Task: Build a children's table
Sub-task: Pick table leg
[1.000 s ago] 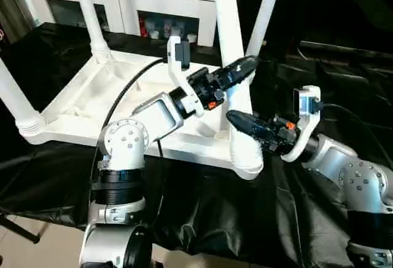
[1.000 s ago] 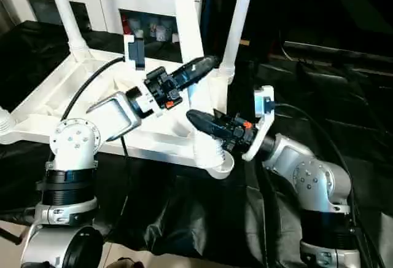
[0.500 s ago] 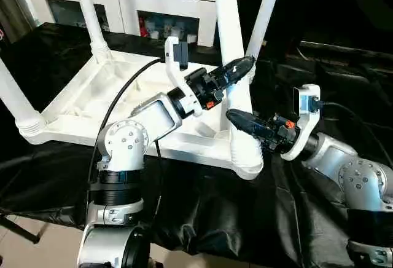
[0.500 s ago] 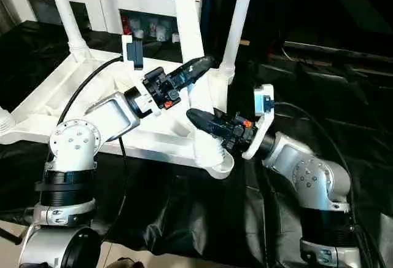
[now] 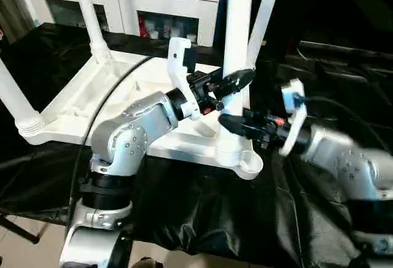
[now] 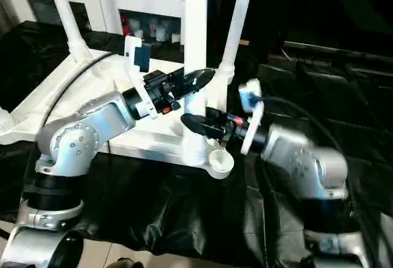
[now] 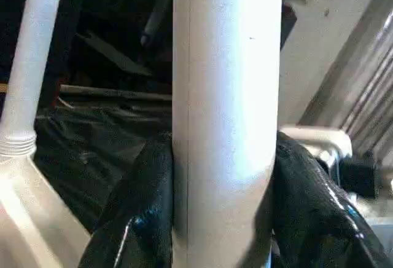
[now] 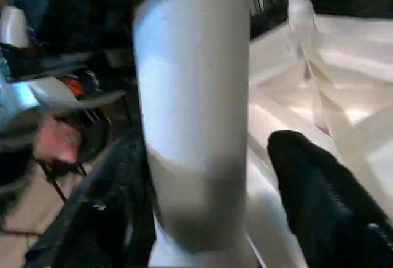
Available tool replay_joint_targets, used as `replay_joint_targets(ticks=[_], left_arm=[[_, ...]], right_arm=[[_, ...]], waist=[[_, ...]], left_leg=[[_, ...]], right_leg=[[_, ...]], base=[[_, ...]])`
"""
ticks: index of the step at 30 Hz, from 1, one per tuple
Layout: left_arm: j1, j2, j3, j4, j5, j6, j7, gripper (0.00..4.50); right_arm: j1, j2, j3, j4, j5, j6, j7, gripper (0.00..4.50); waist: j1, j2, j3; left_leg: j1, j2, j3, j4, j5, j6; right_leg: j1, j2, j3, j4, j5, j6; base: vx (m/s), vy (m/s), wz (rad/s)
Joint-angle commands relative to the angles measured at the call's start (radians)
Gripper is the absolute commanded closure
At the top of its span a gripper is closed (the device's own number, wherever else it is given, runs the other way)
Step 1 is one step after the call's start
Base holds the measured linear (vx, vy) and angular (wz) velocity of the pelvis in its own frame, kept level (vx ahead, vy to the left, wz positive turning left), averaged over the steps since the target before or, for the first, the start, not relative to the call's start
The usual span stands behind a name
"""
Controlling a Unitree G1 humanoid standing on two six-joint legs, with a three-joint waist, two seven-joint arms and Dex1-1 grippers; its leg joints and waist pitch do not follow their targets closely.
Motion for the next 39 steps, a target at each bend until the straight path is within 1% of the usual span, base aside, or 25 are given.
replay_joint_targets(ticks=[1,3,7,9,10,11,12,13,20,27,28,30,31,37,39], left_arm=[[-0.008,0.002,-0.035,-0.023,0.023,-0.029,-0.040,2.64],[-0.008,0.002,-0.035,-0.023,0.023,-0.029,-0.040,2.64],[-0.008,0.002,-0.035,-0.023,0.023,-0.029,-0.040,2.64],[-0.008,0.002,-0.035,-0.023,0.023,-0.029,-0.040,2.64],[-0.007,0.003,-0.050,-0.023,0.026,-0.035,-0.055,2.64],[-0.007,0.003,-0.050,-0.023,0.026,-0.035,-0.055,2.64],[-0.006,0.002,-0.055,-0.023,0.025,-0.036,-0.059,2.64],[-0.005,0.002,-0.059,-0.022,0.026,-0.038,-0.065,2.64],[-0.006,0.002,-0.063,-0.011,0.033,-0.055,-0.082,2.64],[-0.006,0.007,-0.065,-0.005,0.037,-0.060,-0.096,2.64],[-0.005,0.009,-0.065,-0.005,0.036,-0.060,-0.098,2.64],[-0.005,0.010,-0.066,-0.005,0.035,-0.059,-0.101,2.64],[-0.005,0.012,-0.067,-0.004,0.035,-0.058,-0.105,2.64],[-0.003,0.016,-0.068,-0.001,0.038,-0.058,-0.115,2.64],[-0.002,0.015,-0.066,0.000,0.038,-0.055,-0.117,2.64]], right_arm=[[-0.018,-0.022,0.021,0.005,-0.036,0.029,-0.016,1.07],[-0.018,-0.022,0.021,0.005,-0.036,0.029,-0.016,1.07],[-0.018,-0.022,0.021,0.005,-0.036,0.029,-0.016,1.07],[-0.018,-0.022,0.021,0.005,-0.036,0.029,-0.016,1.07],[-0.020,-0.023,0.050,0.001,-0.030,0.055,0.004,1.07],[-0.019,-0.023,0.051,0.001,-0.030,0.056,0.005,1.07],[-0.017,-0.023,0.066,-0.005,-0.026,0.068,0.017,1.07],[-0.015,-0.026,0.077,-0.009,-0.022,0.076,0.028,1.07],[-0.008,-0.041,0.102,-0.029,-0.003,0.104,0.057,1.07],[-0.015,-0.043,0.106,-0.017,-0.013,0.103,0.064,1.07],[-0.016,-0.045,0.106,-0.016,-0.014,0.102,0.065,1.07],[-0.017,-0.046,0.105,-0.015,-0.014,0.101,0.065,1.07],[-0.017,-0.048,0.103,-0.015,-0.015,0.099,0.065,1.07],[-0.015,-0.053,0.096,-0.013,-0.017,0.089,0.062,1.07],[-0.014,-0.053,0.092,-0.013,-0.017,0.087,0.063,1.07]], waist=[[0.001,-0.009,-0.077],[0.001,-0.009,-0.078],[0.001,-0.010,-0.079],[0.001,-0.009,-0.078],[0.002,-0.003,-0.078],[0.001,-0.004,-0.079],[0.001,-0.006,-0.079],[0.001,-0.005,-0.079],[0.002,-0.008,-0.078],[0.001,-0.006,-0.079],[0.002,-0.004,-0.079],[0.002,-0.005,-0.080],[0.002,-0.003,-0.079],[0.001,-0.001,-0.079],[0.002,0.001,-0.080]], left_leg=[[0.044,0.047,-0.020,-0.074,-0.076,-0.008],[0.043,0.048,-0.020,-0.073,-0.080,-0.010],[0.043,0.047,-0.020,-0.071,-0.077,-0.003],[0.043,0.048,-0.020,-0.072,-0.085,-0.003],[0.044,0.048,-0.021,-0.072,-0.088,-0.005],[0.044,0.048,-0.021,-0.072,-0.090,-0.004],[0.044,0.048,-0.021,-0.072,-0.085,-0.005],[0.044,0.048,-0.021,-0.071,-0.082,-0.006],[0.044,0.048,-0.021,-0.072,-0.097,-0.010],[0.045,0.048,-0.021,-0.071,-0.101,-0.013],[0.045,0.048,-0.021,-0.071,-0.098,-0.013],[0.045,0.048,-0.021,-0.071,-0.097,-0.013],[0.045,0.048,-0.021,-0.071,-0.096,-0.013],[0.045,0.048,-0.021,-0.071,-0.104,-0.015],[0.046,0.048,-0.022,-0.071,-0.108,-0.019]], right_leg=[[0.033,-0.039,0.021,-0.069,0.004,-0.227],[0.034,-0.041,0.022,-0.067,0.007,-0.231],[0.035,-0.040,0.022,-0.065,0.022,-0.242],[0.034,-0.041,0.021,-0.066,0.011,-0.245],[0.034,-0.041,0.021,-0.066,0.005,-0.245],[0.034,-0.040,0.021,-0.067,0.006,-0.244],[0.035,-0.039,0.021,-0.066,0.011,-0.246],[0.035,-0.039,0.021,-0.065,0.021,-0.248],[0.037,-0.041,0.022,-0.067,0.009,-0.248],[0.035,-0.041,0.022,-0.066,0.003,-0.249],[0.035,-0.041,0.022,-0.065,0.008,-0.250],[0.035,-0.041,0.022,-0.065,0.014,-0.252],[0.035,-0.041,0.022,-0.064,0.017,-0.253],[0.036,-0.040,0.021,-0.064,0.021,-0.255],[0.036,-0.040,0.021,-0.064,0.018,-0.257]], base=[[0.000,0.000,0.00],[0.000,0.000,0.00],[0.000,0.000,0.00],[0.000,0.000,0.00],[0.000,0.000,0.00],[0.000,0.000,0.00],[0.000,0.000,0.00],[0.000,0.000,0.00],[0.000,0.000,0.00],[0.000,0.000,0.00],[0.000,0.000,0.00],[0.000,0.000,0.00],[0.000,0.000,0.00],[0.000,0.000,0.00],[0.000,0.000,0.00]])
